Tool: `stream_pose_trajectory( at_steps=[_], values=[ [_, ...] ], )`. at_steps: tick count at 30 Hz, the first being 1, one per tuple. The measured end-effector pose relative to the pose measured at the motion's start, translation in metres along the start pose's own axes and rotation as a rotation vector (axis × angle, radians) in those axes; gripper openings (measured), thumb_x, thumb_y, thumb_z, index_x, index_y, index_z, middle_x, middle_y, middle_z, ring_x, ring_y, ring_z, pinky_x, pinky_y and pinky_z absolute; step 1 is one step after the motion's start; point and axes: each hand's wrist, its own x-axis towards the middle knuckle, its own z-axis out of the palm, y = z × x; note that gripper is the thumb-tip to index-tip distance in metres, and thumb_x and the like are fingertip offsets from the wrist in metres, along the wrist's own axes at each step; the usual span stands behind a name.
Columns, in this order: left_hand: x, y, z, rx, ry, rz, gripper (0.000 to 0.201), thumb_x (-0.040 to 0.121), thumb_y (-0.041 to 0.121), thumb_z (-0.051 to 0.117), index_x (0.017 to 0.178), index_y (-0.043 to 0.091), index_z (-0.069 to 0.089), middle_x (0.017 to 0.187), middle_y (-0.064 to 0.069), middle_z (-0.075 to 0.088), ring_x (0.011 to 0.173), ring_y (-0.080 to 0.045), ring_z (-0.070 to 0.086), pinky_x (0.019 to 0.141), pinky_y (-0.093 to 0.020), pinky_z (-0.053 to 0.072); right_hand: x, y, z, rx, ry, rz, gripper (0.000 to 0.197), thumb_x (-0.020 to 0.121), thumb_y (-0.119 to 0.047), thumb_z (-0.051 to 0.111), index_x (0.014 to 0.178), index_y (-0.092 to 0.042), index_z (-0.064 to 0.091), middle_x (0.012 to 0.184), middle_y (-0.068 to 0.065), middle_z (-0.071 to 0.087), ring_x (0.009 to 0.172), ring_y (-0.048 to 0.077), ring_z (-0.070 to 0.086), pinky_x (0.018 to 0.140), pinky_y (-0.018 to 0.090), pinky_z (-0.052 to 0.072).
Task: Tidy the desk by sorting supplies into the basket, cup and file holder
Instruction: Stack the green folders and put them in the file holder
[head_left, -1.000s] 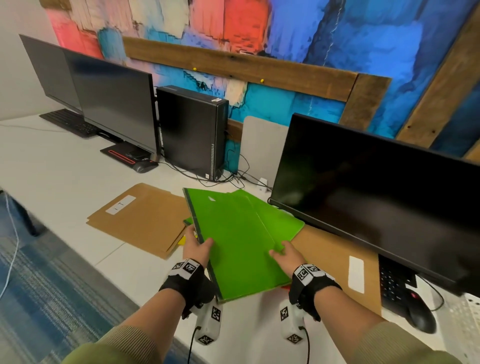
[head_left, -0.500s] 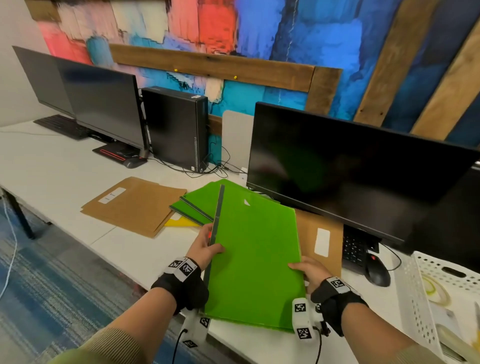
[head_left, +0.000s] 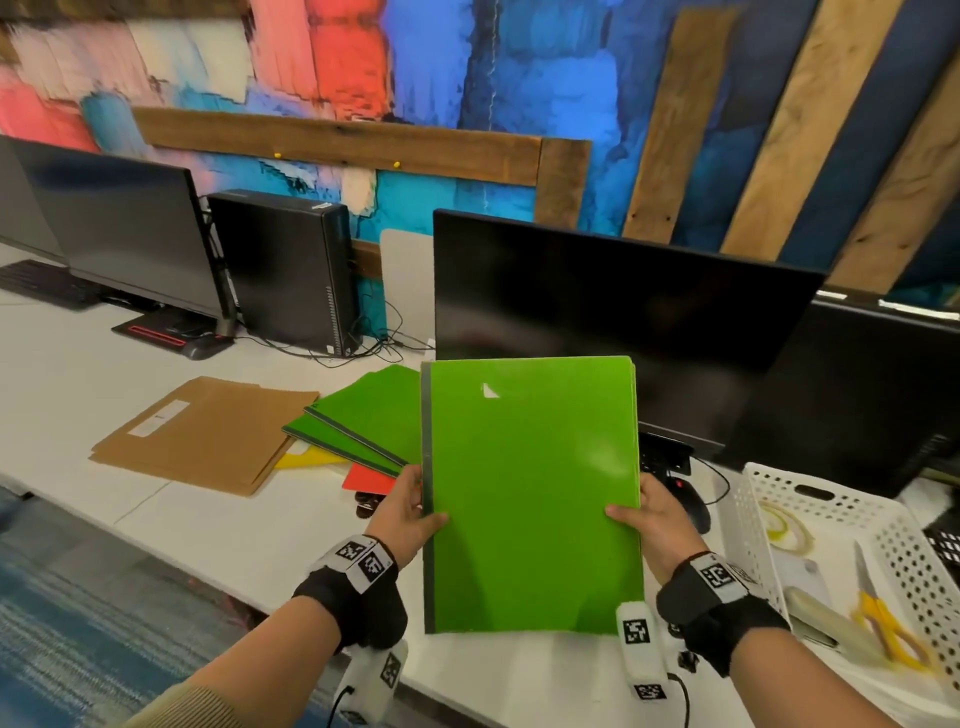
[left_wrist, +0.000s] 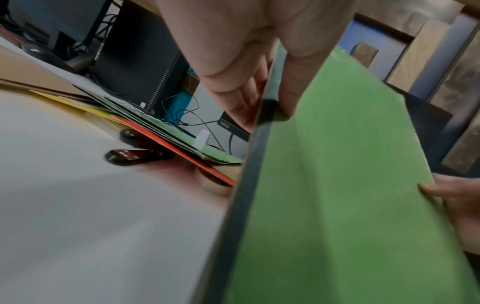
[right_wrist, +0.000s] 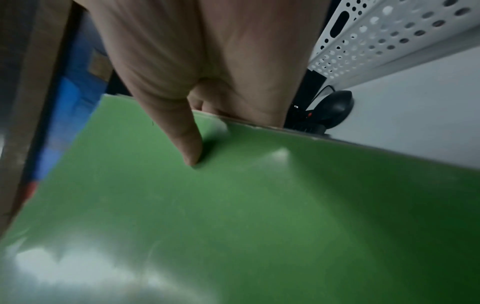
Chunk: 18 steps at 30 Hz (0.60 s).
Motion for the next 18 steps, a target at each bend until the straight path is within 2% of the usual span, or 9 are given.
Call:
stream_pose_trajectory(
  at_steps=[3, 6, 9, 12, 15, 18],
  values=[
    [0.016, 0.013, 0.007, 0.026, 0.038, 0.040, 0.051, 0.084, -0.008, 0.059, 0.127, 0.008, 0.036, 0.117, -0.005, 0.055, 0.114, -0.020, 0.054, 0.103, -0.032, 0.042, 0.002, -0.007, 0.000, -0.035, 0.060, -0.080, 0.047, 0.079, 0.022, 0.051, 0.101, -0.020, 0.058, 0.097, 0.003, 0.068, 0.085, 0.016, 0.066, 0.072, 0.027, 0.055],
    [0.036, 0.018, 0.010, 0.054, 0.068, 0.082, 0.052, 0.084, -0.007, 0.060, 0.129, 0.008, 0.037, 0.128, -0.007, 0.054, 0.122, -0.021, 0.051, 0.110, -0.041, 0.038, 0.002, -0.009, -0.001, -0.049, 0.139, -0.118, 0.049, 0.079, 0.021, 0.052, 0.108, -0.017, 0.059, 0.101, 0.002, 0.068, 0.092, 0.018, 0.064, 0.084, 0.033, 0.051],
    [0.046, 0.015, 0.020, 0.162, 0.088, 0.088, 0.043, 0.086, 0.000, 0.060, 0.123, 0.007, 0.041, 0.119, -0.007, 0.059, 0.114, -0.027, 0.057, 0.102, -0.043, 0.045, -0.003, -0.003, -0.002, -0.038, 0.174, -0.087, 0.046, 0.078, 0.021, 0.055, 0.115, -0.007, 0.056, 0.102, 0.004, 0.067, 0.093, 0.019, 0.064, 0.084, 0.034, 0.051],
    [0.044, 0.002, 0.030, 0.284, 0.095, 0.048, 0.041, 0.088, 0.006, 0.060, 0.123, 0.001, 0.041, 0.119, -0.016, 0.060, 0.109, -0.031, 0.060, 0.092, -0.037, 0.048, -0.008, 0.014, -0.003, -0.124, 0.171, -0.035, 0.046, 0.078, 0.019, 0.057, 0.111, -0.013, 0.060, 0.108, 0.009, 0.067, 0.102, 0.027, 0.063, 0.094, 0.045, 0.049],
    [0.045, -0.010, 0.034, 0.299, 0.056, -0.006, 0.048, 0.089, 0.008, 0.059, 0.131, 0.003, 0.037, 0.127, -0.016, 0.058, 0.114, -0.030, 0.059, 0.094, -0.036, 0.047, -0.013, 0.026, -0.006, -0.230, 0.156, 0.015, 0.042, 0.081, 0.013, 0.058, 0.104, -0.022, 0.061, 0.111, 0.008, 0.067, 0.109, 0.028, 0.061, 0.099, 0.045, 0.046],
    [0.052, -0.011, 0.033, 0.338, 0.031, -0.039, 0.052, 0.090, 0.012, 0.058, 0.135, 0.005, 0.035, 0.130, -0.015, 0.057, 0.117, -0.030, 0.057, 0.097, -0.037, 0.047, -0.021, 0.025, -0.006, -0.298, 0.146, 0.031, 0.036, 0.085, 0.010, 0.056, 0.103, -0.020, 0.061, 0.115, 0.012, 0.066, 0.108, 0.028, 0.062, 0.098, 0.043, 0.047]
  ],
)
